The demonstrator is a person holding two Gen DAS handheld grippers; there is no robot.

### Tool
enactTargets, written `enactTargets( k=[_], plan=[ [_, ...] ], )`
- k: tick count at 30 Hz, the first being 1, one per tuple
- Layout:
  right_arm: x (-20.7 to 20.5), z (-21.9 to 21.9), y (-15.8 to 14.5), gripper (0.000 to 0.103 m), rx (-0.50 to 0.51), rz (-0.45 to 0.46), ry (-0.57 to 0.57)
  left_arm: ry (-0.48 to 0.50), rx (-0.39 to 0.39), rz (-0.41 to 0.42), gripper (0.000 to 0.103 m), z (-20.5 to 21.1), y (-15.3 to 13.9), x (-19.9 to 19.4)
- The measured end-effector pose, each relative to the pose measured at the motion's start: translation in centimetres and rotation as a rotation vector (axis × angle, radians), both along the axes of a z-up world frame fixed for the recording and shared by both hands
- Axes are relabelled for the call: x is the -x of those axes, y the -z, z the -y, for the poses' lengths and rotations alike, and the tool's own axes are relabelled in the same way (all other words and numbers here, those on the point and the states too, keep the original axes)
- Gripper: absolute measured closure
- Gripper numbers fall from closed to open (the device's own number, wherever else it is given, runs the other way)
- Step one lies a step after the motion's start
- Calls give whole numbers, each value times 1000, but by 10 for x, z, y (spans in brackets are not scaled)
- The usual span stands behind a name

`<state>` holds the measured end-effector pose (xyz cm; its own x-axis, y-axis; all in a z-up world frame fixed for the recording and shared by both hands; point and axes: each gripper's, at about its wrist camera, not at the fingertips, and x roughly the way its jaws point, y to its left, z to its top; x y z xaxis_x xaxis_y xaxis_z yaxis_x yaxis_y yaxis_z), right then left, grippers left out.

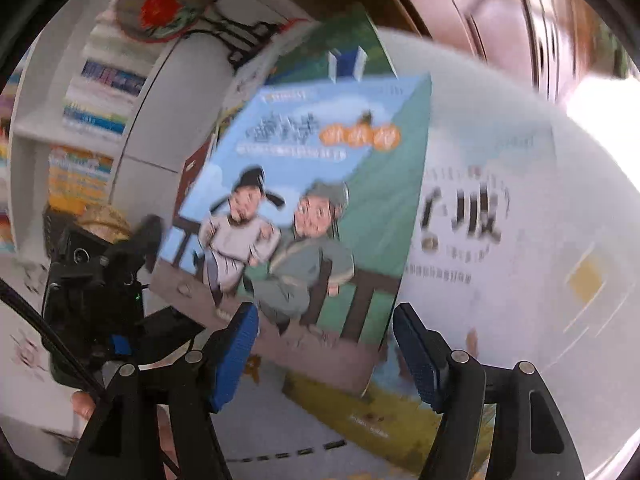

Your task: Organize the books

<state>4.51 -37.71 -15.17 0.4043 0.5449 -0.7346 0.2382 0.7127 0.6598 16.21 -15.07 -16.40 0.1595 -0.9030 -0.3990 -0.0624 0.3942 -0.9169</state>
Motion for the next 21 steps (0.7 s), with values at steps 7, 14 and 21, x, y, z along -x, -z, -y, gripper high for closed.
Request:
enactTargets(
  k=[7, 14, 21],
  plan=[
    [13, 24, 44, 30, -371, -12, 168, -24, 80, -85, 49, 5, 14, 2],
    [15, 40, 45, 80, -380, 13, 259, 1, -11, -65, 49, -1, 14, -1],
    [-9, 1, -17, 82, 99, 91, 61, 140, -446, 190, 50, 38, -10, 12]
  ],
)
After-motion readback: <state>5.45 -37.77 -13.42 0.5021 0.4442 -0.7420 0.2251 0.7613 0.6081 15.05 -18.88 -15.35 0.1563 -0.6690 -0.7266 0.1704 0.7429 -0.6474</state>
